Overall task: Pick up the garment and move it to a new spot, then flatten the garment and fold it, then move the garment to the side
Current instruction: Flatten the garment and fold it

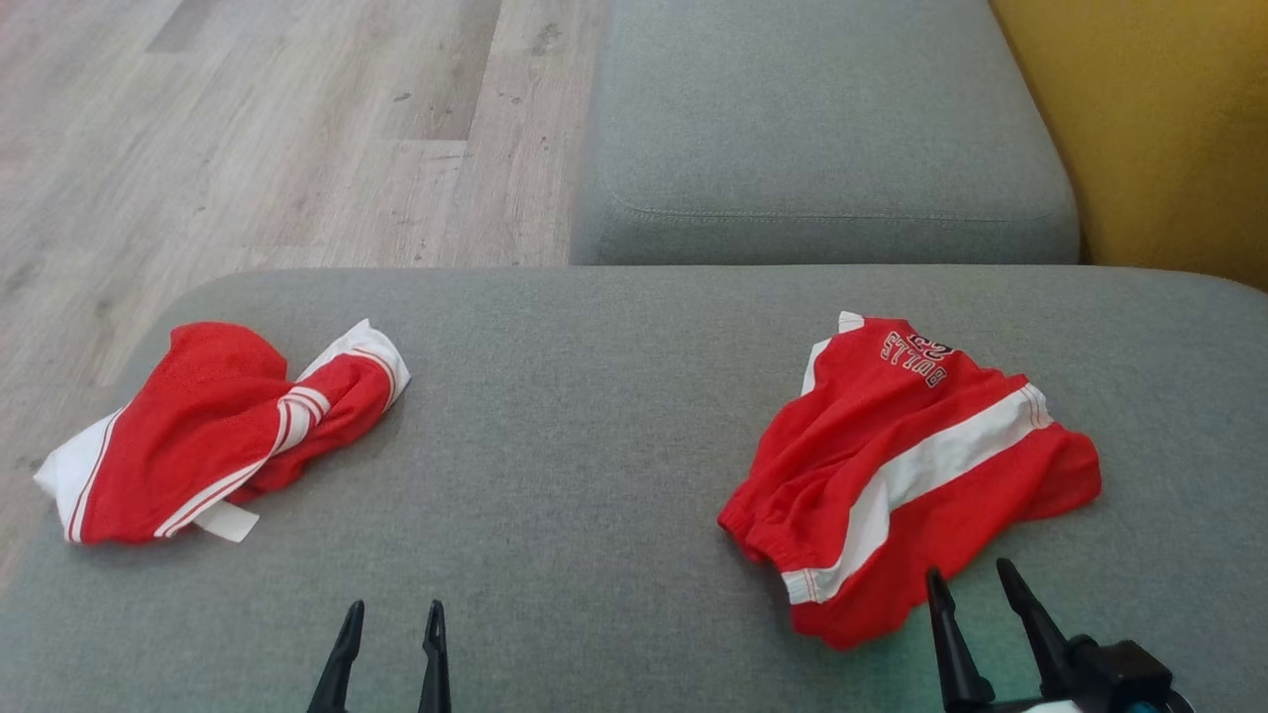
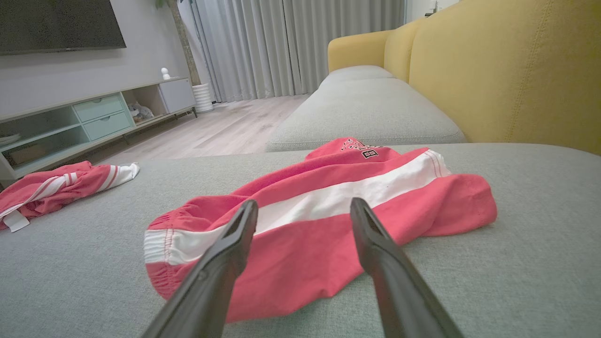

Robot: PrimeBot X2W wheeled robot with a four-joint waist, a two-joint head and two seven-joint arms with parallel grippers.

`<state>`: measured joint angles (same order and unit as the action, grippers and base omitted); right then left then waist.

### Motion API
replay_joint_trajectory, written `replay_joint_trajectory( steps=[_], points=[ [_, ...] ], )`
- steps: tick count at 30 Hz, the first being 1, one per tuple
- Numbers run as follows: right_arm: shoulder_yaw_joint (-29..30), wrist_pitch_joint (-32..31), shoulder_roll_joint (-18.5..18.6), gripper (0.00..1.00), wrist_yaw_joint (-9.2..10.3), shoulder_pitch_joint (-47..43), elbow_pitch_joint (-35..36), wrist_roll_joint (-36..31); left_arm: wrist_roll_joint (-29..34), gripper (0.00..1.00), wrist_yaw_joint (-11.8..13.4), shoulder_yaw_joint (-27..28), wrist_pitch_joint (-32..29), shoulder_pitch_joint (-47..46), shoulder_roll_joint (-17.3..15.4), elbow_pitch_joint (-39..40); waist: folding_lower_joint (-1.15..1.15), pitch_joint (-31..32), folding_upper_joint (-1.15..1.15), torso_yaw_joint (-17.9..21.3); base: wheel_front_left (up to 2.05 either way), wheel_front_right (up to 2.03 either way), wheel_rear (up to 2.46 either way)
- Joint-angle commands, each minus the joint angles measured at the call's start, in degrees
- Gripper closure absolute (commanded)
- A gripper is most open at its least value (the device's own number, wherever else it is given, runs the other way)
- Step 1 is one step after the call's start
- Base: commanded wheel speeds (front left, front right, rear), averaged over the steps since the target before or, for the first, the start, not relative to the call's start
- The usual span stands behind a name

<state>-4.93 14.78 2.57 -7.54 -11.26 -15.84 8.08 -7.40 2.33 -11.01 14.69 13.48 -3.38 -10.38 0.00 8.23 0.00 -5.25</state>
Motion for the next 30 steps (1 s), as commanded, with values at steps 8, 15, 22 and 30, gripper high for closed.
replay_joint_trajectory(
  steps=[8, 15, 22, 30],
  points=[
    [-1.2, 0.2, 0.3, 0.00, 0.05, 1.4, 1.7, 0.1, -0.1, 0.00, 0.1, 1.9, 0.3, -2.4, 0.5, 1.3, 0.00, 0.1, 0.00, 0.5, 0.00, 0.00, 0.00],
    [-1.5, 0.2, 0.3, 0.00, 0.05, 1.7, 1.8, -0.2, -3.7, 0.00, -3.1, -1.0, 0.3, -2.6, 0.5, -0.9, 0.00, -0.2, 0.00, 1.3, 0.00, 0.00, 0.00],
    [-2.1, 0.2, 0.3, 0.00, 0.05, 2.3, 2.1, -0.9, -7.1, 0.00, -8.6, -10.3, 0.3, -7.3, 0.5, -4.6, 0.00, -2.3, 0.00, 4.1, 0.00, 0.00, 0.00],
    [-3.0, 0.2, 0.3, 0.00, 0.05, 3.7, 2.2, -1.9, -20.9, 0.00, -9.8, -24.0, 0.0, -16.9, 0.5, -11.3, 0.00, -5.7, 0.00, 9.3, 0.00, 0.00, 0.00]
  ],
)
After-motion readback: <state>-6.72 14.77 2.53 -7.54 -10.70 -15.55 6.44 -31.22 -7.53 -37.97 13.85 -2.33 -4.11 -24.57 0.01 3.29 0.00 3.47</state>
